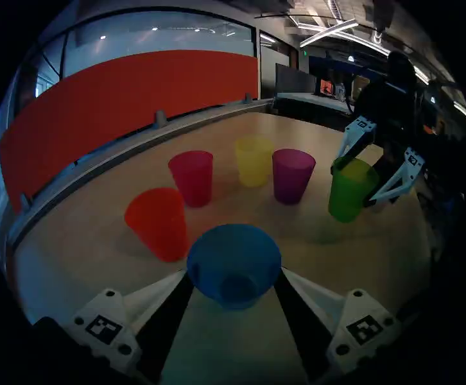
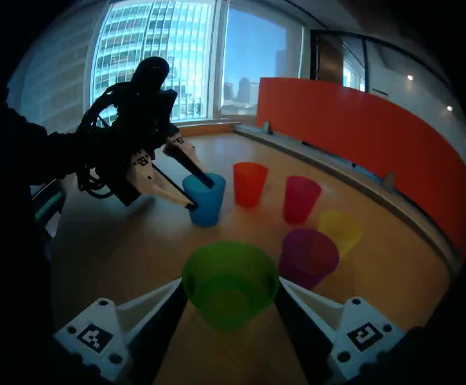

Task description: Pour water

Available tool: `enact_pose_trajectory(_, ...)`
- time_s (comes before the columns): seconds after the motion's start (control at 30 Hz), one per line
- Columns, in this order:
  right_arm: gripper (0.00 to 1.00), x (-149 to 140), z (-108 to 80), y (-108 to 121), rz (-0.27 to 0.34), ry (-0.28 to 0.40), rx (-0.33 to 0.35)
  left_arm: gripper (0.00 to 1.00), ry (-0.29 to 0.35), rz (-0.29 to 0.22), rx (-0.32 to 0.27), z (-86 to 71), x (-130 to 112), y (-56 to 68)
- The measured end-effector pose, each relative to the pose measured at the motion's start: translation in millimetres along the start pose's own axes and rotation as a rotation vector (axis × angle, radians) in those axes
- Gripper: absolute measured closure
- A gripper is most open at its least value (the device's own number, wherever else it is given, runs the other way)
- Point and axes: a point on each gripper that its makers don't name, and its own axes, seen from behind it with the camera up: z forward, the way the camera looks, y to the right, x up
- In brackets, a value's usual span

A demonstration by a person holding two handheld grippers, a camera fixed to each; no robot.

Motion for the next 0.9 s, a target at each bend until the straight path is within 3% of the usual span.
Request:
enact_pose_trajectory(0.33,0.09,13.1,-3.7,2.3,0.004,0.029,-0.016,0.15,0.097,-0.028,0.005,-17.1,30.4,-4.2)
enact_pose_trajectory(0.9,0.09,54.7,-12.1,0.5,0.0,0.114,-0.036,0.15,0.283,-0.068,0.049,-72.3,92.1,-15.2)
